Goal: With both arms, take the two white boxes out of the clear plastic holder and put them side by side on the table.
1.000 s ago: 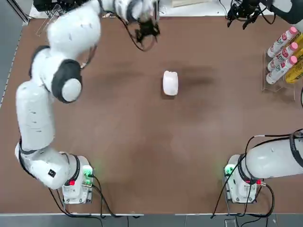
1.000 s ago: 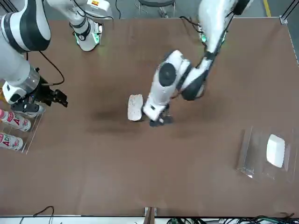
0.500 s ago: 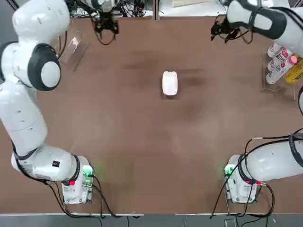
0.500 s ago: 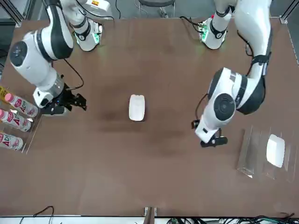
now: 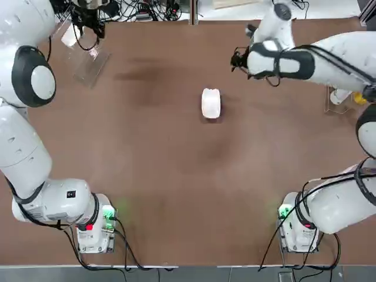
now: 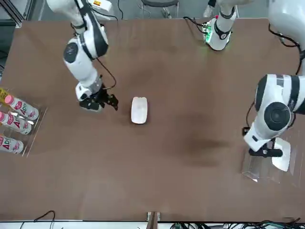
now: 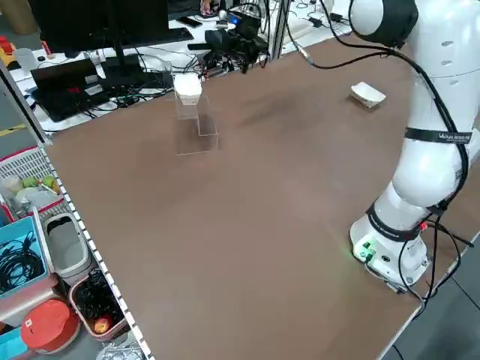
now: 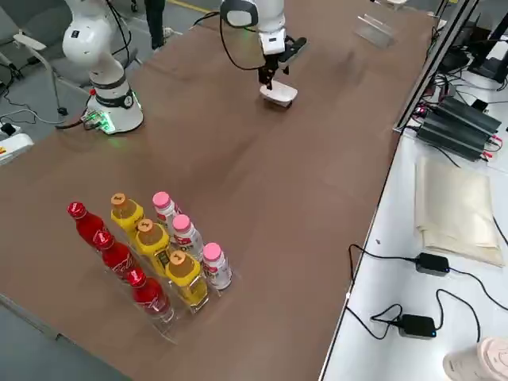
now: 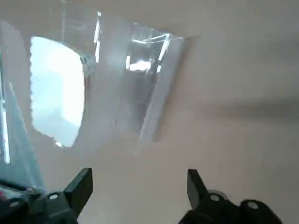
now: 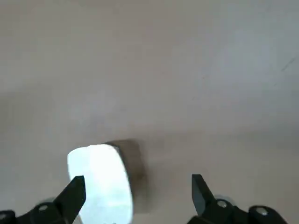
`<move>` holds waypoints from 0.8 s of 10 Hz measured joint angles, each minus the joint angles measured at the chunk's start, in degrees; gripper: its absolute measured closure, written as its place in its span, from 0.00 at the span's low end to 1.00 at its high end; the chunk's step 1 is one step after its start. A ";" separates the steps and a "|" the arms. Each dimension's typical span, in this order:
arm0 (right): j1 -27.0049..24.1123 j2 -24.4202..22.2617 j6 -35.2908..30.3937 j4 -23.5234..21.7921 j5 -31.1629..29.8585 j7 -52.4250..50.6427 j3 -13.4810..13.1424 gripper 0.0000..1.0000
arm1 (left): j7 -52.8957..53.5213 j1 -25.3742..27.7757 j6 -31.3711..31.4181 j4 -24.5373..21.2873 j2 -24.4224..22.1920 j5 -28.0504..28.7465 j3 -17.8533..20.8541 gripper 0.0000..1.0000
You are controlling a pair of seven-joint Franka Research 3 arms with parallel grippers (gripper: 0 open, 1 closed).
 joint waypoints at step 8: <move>8.37 15.85 26.59 -3.32 0.13 8.44 -0.09 0.02 | 12.80 8.11 13.78 -1.37 5.25 7.24 -0.16 0.40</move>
